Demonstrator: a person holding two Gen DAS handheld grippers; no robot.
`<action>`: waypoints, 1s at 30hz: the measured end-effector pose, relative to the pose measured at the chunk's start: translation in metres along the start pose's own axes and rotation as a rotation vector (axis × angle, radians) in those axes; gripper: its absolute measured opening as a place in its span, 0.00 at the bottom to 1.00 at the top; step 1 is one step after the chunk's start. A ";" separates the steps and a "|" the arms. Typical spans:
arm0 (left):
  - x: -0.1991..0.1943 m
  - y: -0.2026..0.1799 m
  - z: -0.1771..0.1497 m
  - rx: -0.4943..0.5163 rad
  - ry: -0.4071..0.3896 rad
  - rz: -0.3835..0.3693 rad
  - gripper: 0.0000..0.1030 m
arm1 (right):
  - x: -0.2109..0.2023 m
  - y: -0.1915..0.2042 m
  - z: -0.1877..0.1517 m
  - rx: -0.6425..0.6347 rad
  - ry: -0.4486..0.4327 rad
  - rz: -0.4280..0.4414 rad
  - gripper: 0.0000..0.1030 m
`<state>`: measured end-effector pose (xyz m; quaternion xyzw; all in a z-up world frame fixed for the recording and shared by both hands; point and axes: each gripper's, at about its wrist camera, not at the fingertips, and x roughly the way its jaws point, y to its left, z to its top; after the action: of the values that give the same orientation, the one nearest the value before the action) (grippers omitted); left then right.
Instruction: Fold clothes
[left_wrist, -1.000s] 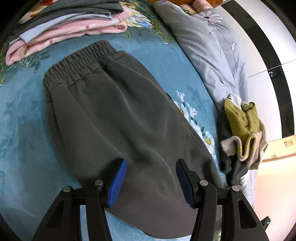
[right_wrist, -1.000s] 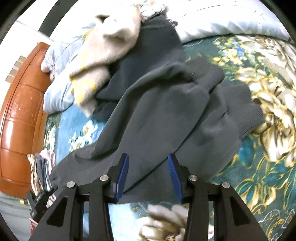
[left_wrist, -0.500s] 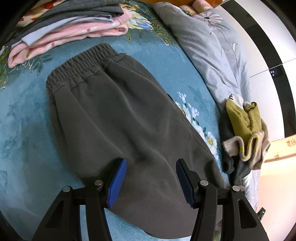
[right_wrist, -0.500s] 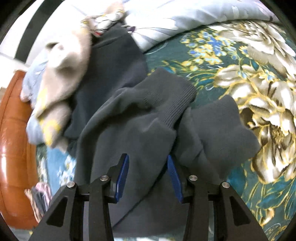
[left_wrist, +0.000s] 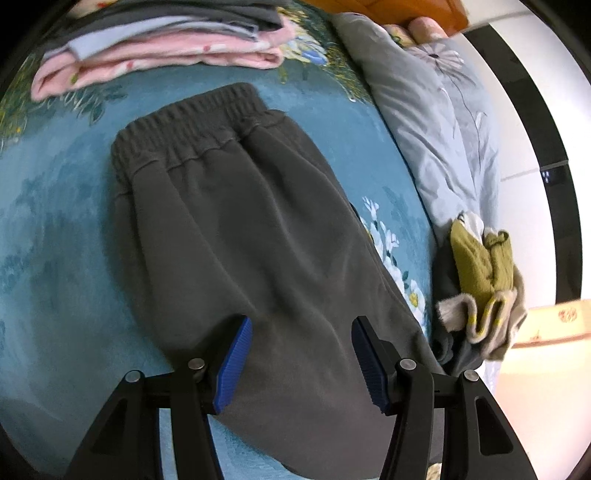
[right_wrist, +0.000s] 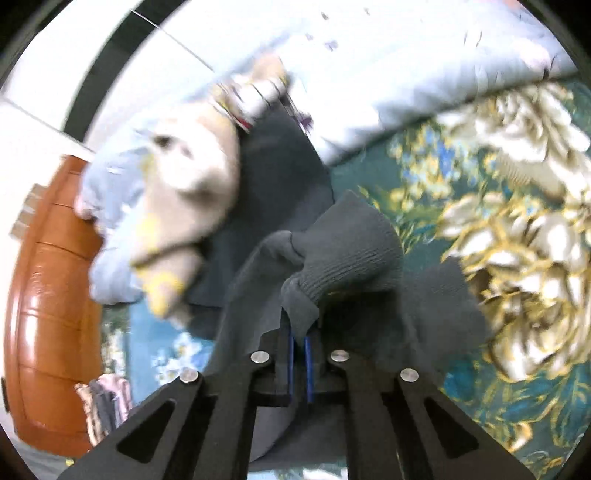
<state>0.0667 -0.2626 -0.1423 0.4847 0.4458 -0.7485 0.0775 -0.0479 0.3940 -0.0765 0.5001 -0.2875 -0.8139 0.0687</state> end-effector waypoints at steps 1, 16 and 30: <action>0.000 0.001 0.000 -0.006 0.000 -0.002 0.59 | 0.001 -0.010 -0.005 0.006 0.021 -0.015 0.04; 0.002 -0.016 -0.007 0.086 0.012 0.017 0.62 | 0.021 -0.063 -0.034 0.078 0.153 -0.035 0.64; 0.003 -0.008 -0.007 0.040 0.028 0.004 0.63 | 0.058 -0.096 -0.034 0.356 0.090 0.000 0.48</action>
<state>0.0650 -0.2516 -0.1407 0.4976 0.4307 -0.7503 0.0632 -0.0307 0.4364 -0.1844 0.5404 -0.4238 -0.7269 -0.0080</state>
